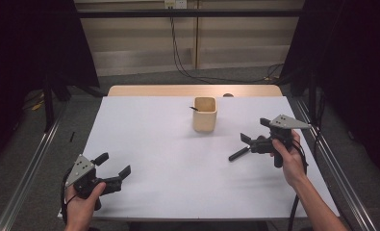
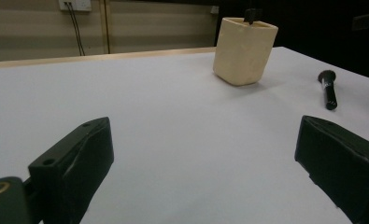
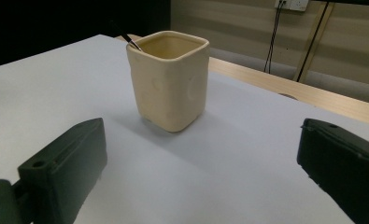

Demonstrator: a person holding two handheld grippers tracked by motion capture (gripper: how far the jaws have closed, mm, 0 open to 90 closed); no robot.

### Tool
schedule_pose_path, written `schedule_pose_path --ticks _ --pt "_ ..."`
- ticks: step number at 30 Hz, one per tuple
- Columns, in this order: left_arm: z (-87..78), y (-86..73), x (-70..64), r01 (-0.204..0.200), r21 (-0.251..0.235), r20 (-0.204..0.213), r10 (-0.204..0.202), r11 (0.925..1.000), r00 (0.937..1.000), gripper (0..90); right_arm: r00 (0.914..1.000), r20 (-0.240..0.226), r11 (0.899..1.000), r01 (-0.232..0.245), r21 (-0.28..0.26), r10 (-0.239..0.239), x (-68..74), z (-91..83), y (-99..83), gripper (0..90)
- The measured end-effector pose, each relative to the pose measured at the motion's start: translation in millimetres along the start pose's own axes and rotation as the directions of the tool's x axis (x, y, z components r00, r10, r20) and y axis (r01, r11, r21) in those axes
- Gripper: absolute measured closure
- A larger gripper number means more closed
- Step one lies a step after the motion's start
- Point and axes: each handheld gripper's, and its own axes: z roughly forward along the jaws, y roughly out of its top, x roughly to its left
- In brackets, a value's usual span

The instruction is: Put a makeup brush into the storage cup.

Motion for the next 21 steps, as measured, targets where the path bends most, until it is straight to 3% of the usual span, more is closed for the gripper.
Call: schedule_pose_path --ticks 5,13,21 --pt "-0.1 0.2 -2.3 -0.008 0.004 0.004 0.008 1.0 1.0 4.7 0.9999 -0.002 1.0 0.016 0.021 -0.016 -4.2 7.2 7.7 1.0" --pt "-1.1 -0.3 -1.8 -0.001 0.002 -0.005 0.001 1.0 1.0 4.7 1.0 -0.005 0.999 0.004 0.052 -0.003 -11.8 11.8 12.0 0.4" --pt "-0.9 -0.7 -1.8 -0.013 0.01 -0.007 0.013 0.9999 0.9999 4.7 0.9989 -0.04 0.988 0.029 0.154 -0.023 -17.5 12.8 8.1 0.8"
